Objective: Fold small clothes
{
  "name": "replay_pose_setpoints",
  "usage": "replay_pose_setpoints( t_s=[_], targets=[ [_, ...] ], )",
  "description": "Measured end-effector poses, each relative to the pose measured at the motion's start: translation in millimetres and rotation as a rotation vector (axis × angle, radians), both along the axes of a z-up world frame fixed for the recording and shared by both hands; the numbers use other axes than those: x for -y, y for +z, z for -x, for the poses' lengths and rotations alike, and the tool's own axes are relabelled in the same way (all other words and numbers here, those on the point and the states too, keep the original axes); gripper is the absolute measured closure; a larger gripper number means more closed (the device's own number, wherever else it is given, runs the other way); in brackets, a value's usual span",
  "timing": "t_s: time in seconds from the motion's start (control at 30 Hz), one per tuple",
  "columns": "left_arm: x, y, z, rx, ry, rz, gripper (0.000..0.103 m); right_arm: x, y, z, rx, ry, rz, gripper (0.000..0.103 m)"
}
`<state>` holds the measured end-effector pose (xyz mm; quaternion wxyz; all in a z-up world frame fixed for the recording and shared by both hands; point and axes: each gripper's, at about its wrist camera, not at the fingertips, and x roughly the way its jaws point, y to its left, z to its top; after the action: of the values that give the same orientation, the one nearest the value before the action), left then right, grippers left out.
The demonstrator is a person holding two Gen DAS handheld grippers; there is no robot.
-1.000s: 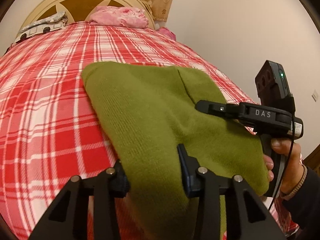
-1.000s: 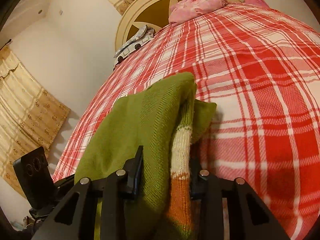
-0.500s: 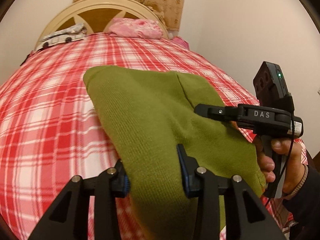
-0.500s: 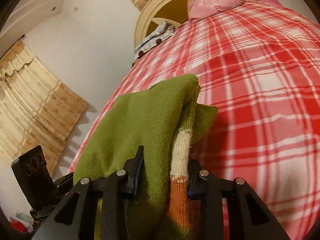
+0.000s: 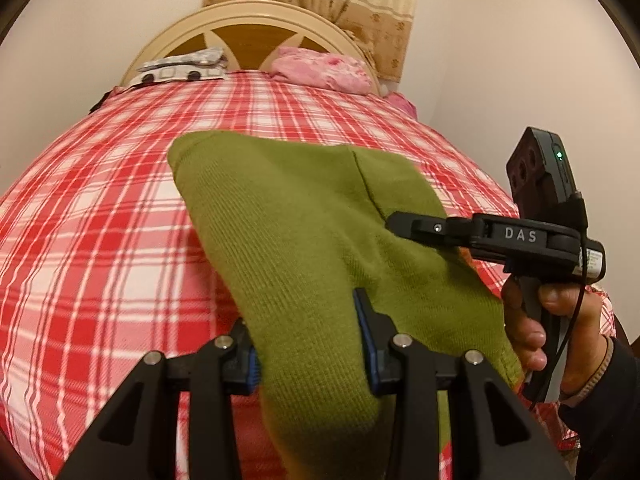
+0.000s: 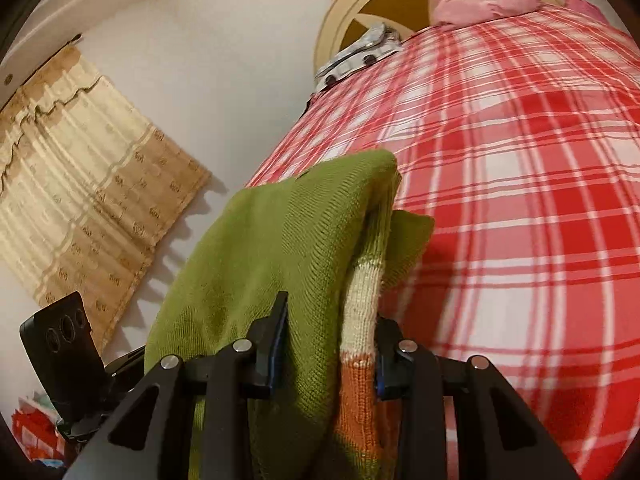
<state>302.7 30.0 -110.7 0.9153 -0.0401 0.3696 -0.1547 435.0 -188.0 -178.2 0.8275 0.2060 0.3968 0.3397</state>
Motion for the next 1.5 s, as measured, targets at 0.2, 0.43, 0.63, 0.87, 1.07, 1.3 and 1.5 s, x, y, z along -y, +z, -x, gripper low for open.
replay_pose_setpoints(
  t_s=[0.2,0.43,0.63,0.87,1.07,1.3,1.5],
  targets=[
    [-34.6,-6.3,14.9,-0.003,0.055,0.026,0.063,-39.9,1.9,9.8,0.005,0.057,0.019,0.069],
    [-71.2,-10.2,26.5,0.004,0.124,0.033,0.064,-90.2,1.0,11.1,0.0,0.124,0.019,0.069],
    [-98.6,-16.5,37.5,0.007,0.171,0.027,0.064,-126.7,-3.3,8.2,-0.008,0.176,0.015,0.069],
    [-123.8,-26.0,47.7,-0.007,0.223,0.043,0.064,-161.4,-10.9,8.8,-0.025,0.226,0.011,0.069],
    [-141.3,-29.2,57.6,-0.017,0.256,0.049,0.064,-186.5,-17.8,12.0,-0.037,0.269,0.009,0.069],
    [-158.8,-32.7,69.1,-0.026,0.286,0.042,0.063,-212.5,-25.4,14.6,-0.058,0.315,0.006,0.069],
    [-167.4,-45.4,70.8,-0.053,0.296,0.05,0.063,-227.3,-37.1,11.1,-0.096,0.331,0.023,0.069]
  ],
)
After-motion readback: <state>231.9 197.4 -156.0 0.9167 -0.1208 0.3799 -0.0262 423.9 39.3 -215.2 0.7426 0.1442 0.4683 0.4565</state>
